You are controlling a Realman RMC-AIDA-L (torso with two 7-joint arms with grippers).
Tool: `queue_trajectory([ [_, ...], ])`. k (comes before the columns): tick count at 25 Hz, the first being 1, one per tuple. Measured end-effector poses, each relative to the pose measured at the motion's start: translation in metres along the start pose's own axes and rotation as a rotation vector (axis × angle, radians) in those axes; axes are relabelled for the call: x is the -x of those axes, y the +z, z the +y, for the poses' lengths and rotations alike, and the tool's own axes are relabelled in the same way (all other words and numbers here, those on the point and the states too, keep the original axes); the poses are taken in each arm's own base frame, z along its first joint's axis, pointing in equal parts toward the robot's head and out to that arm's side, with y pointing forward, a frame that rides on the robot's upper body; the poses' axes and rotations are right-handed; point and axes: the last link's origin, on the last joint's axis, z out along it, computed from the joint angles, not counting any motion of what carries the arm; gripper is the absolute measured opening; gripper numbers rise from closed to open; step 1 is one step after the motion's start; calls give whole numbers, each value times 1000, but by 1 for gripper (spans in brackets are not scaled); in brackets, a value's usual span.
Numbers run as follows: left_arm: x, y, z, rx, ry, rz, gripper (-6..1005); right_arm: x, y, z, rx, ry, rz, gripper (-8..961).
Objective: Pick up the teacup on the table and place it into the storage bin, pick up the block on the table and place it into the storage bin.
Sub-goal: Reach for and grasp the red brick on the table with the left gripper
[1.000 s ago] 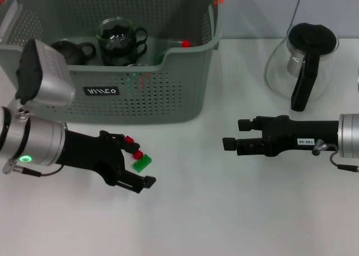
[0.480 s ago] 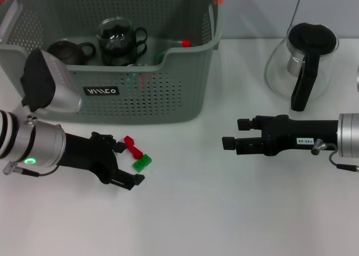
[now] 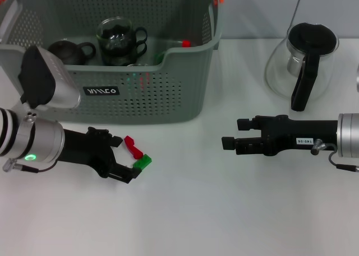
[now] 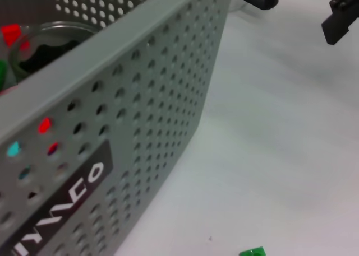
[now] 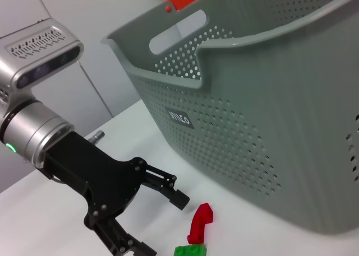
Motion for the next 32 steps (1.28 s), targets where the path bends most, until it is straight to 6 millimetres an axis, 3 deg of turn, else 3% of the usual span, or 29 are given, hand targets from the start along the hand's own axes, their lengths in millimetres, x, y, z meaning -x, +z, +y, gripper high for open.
queue_trajectory([
  [32, -3, 3, -11, -82, -3, 4, 949, -1, 0, 0, -5, -9, 2, 884],
])
